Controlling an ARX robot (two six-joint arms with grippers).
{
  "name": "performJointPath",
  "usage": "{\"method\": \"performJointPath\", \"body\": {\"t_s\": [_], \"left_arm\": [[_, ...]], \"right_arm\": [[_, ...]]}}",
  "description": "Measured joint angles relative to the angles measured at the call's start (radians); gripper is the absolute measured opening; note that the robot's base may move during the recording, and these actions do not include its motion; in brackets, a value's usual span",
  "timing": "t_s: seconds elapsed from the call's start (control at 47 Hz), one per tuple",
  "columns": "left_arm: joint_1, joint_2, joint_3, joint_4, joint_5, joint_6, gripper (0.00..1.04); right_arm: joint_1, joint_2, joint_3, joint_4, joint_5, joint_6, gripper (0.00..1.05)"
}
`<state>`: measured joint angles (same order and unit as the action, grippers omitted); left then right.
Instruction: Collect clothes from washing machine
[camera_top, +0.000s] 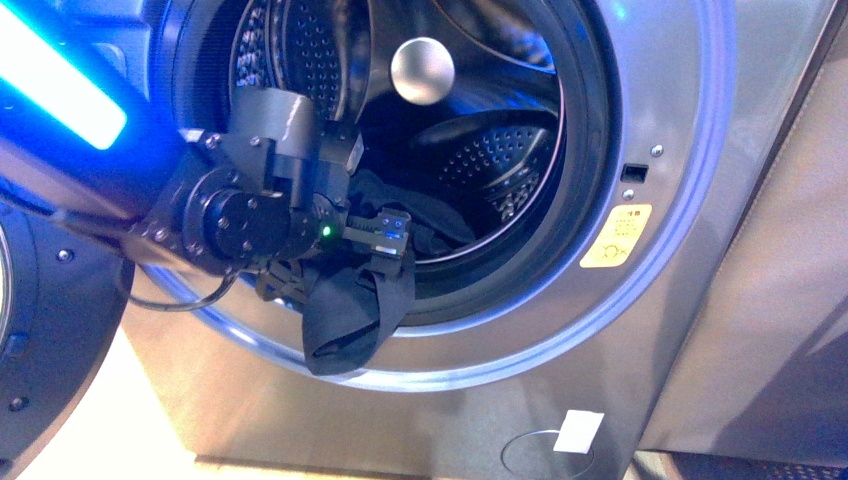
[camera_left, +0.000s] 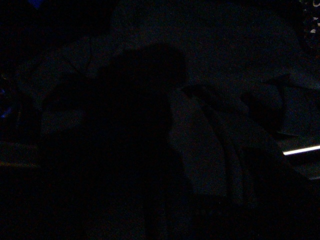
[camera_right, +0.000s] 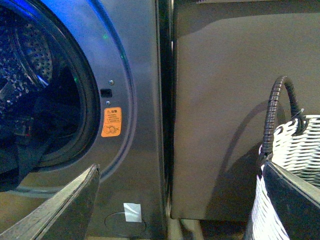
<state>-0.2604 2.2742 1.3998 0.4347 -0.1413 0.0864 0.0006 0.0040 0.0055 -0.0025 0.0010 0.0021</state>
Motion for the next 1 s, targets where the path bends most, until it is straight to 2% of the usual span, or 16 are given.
{"method": "performJointPath", "body": {"t_s": [0.234,0.447,0.702,0.787,0.872,1.0], "left_arm": [[-0.03,0.002,0.003,-0.043,0.06,-0.067,0.98],[-0.053,0.002,0.005,-0.051,0.062,-0.088,0.98],[-0.079,0.011,0.013,-0.051,0.021,-0.052,0.98],[-0.082,0.032,0.028,-0.086,-0.024,0.002,0.98],[-0.078,0.039,0.032,-0.091,-0.055,0.047,0.87],[-0.06,0.039,0.032,-0.093,-0.055,0.092,0.62]], "right_arm": [[0.0,0.0,0.0,0.0,0.0,0.0,0.97],[0.0,0.0,0.0,0.0,0.0,0.0,0.97],[0.0,0.0,0.0,0.0,0.0,0.0,0.97],[0.0,0.0,0.0,0.0,0.0,0.0,0.97],[0.0,0.0,0.0,0.0,0.0,0.0,0.97],[0.0,0.0,0.0,0.0,0.0,0.0,0.97]]}}
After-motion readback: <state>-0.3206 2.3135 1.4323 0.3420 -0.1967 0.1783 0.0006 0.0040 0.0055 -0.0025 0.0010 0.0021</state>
